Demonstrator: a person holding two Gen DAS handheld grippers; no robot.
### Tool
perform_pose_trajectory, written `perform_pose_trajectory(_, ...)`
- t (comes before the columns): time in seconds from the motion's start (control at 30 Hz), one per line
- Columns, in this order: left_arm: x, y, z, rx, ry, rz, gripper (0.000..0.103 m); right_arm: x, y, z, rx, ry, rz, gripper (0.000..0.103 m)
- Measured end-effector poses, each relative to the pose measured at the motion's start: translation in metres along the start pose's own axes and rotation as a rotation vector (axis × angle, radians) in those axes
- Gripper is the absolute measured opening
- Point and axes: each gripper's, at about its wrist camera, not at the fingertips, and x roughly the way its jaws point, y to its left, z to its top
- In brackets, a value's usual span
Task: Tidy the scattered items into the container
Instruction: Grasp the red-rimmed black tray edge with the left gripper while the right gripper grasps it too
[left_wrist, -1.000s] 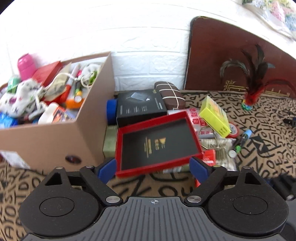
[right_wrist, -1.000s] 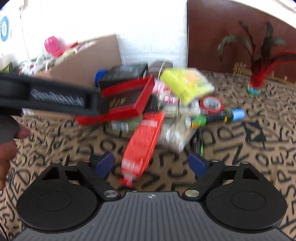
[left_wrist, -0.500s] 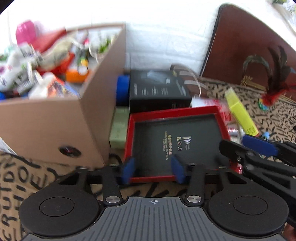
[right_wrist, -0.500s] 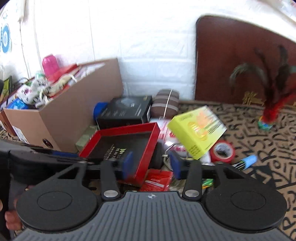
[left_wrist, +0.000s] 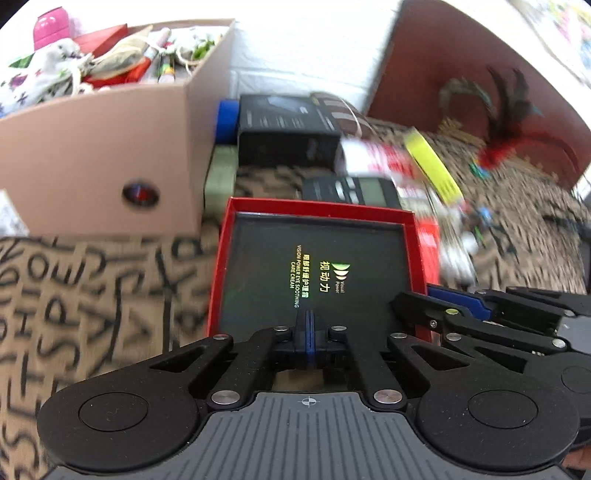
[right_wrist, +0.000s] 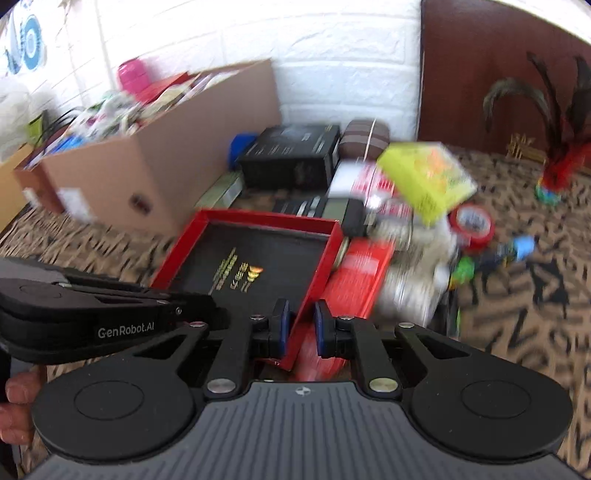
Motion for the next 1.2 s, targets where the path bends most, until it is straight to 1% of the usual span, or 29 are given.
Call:
perform_pose_trajectory(0.07, -0.012, 0.001, -0.016, -0.006, 0.015, -0.016, 0.0, -0.013, 0.005, -0.015, -0.019, 0.003, 0.0, 0.015)
perform_pose_trajectory(0.17, -0.031, 0.0, -0.041, -0.003, 0.041, -0.029, 0.0, -0.032, 0.005, -0.035, -0.014, 0.042, 0.021, 0.013)
perform_pose_trajectory(0.23, -0.042, 0.002, -0.052, -0.009, 0.05, -0.046, 0.0, -0.044, 0.005, -0.047, -0.022, 0.058, 0.019, 0.011)
perform_pose_trajectory(0.27, -0.049, 0.002, -0.058, -0.01, 0.047, -0.052, 0.023, -0.051, 0.004, -0.053, -0.019, 0.061, 0.015, 0.011)
perform_pose_trajectory(0.3, -0.053, 0.002, -0.063, -0.013, 0.044, -0.047, 0.024, -0.057, 0.002, -0.057, -0.012, 0.055, 0.012, 0.011)
perform_pose_trajectory(0.37, -0.06, 0.003, -0.069, -0.028, 0.025, -0.007, 0.038, -0.065, 0.0, -0.062, 0.0, 0.044, 0.012, 0.012)
perform_pose_trajectory(0.4, -0.062, 0.004, -0.07, -0.032, 0.017, 0.002, 0.043, -0.068, -0.001, -0.064, 0.011, 0.031, 0.004, 0.013)
perform_pose_trajectory(0.43, -0.065, 0.006, -0.071, -0.044, 0.013, 0.009, 0.05, -0.071, -0.001, -0.064, 0.017, 0.023, -0.003, 0.014)
perform_pose_trajectory(0.5, -0.067, 0.008, -0.071, -0.064, 0.004, 0.022, 0.056, -0.074, -0.001, -0.065, 0.021, 0.011, -0.01, 0.016)
perform_pose_trajectory(0.6, -0.071, 0.01, -0.069, -0.068, -0.009, 0.039, 0.059, -0.074, 0.0, -0.065, 0.019, 0.008, -0.011, 0.016)
perform_pose_trajectory(0.63, -0.073, 0.01, -0.068, -0.067, -0.018, 0.033, 0.064, -0.073, 0.001, -0.065, 0.017, 0.008, -0.009, 0.016)
perform_pose_trajectory(0.67, -0.076, 0.009, -0.067, -0.065, -0.027, 0.026, 0.067, -0.074, 0.003, -0.066, 0.016, 0.008, -0.005, 0.017)
perform_pose_trajectory(0.73, -0.082, 0.008, -0.065, -0.046, -0.062, 0.009, 0.07, -0.073, 0.005, -0.066, 0.019, 0.008, 0.008, 0.02)
perform_pose_trajectory(0.77, -0.082, 0.007, -0.064, -0.033, -0.075, 0.02, 0.072, -0.072, 0.006, -0.065, 0.018, 0.009, 0.013, 0.023)
perform_pose_trajectory(0.8, -0.081, 0.008, -0.063, -0.025, -0.08, 0.043, 0.072, -0.071, 0.007, -0.065, 0.015, 0.01, 0.016, 0.024)
perform_pose_trajectory(0.83, -0.077, 0.008, -0.061, -0.022, -0.074, 0.06, 0.072, -0.07, 0.009, -0.065, 0.011, 0.013, 0.018, 0.025)
perform_pose_trajectory(0.9, -0.064, 0.014, -0.057, -0.025, -0.032, 0.07, 0.071, -0.065, 0.012, -0.066, 0.006, 0.03, 0.021, 0.025)
perform_pose_trajectory(1.0, -0.048, 0.024, -0.057, -0.047, 0.019, 0.055, 0.066, -0.057, 0.015, -0.07, 0.002, 0.064, 0.022, 0.025)
perform_pose_trajectory(1.03, -0.045, 0.025, -0.057, -0.052, 0.031, 0.05, 0.058, -0.055, 0.015, -0.071, 0.002, 0.072, 0.024, 0.025)
perform_pose_trajectory(1.07, -0.042, 0.026, -0.058, -0.052, 0.038, 0.042, 0.054, -0.054, 0.015, -0.072, 0.002, 0.078, 0.028, 0.024)
perform_pose_trajectory(1.1, -0.04, 0.026, -0.06, -0.046, 0.037, 0.042, 0.026, -0.051, 0.015, -0.072, 0.004, 0.083, 0.031, 0.023)
perform_pose_trajectory(1.13, -0.041, 0.025, -0.06, -0.038, 0.036, 0.048, 0.017, -0.05, 0.015, -0.071, 0.005, 0.08, 0.031, 0.02)
perform_pose_trajectory(1.17, -0.042, 0.025, -0.06, -0.035, 0.041, 0.045, 0.012, -0.048, 0.015, -0.07, -0.003, 0.079, 0.013, 0.018)
perform_pose_trajectory(1.2, -0.043, 0.025, -0.059, -0.044, 0.051, 0.033, 0.01, -0.047, 0.016, -0.067, -0.022, 0.079, -0.013, 0.016)
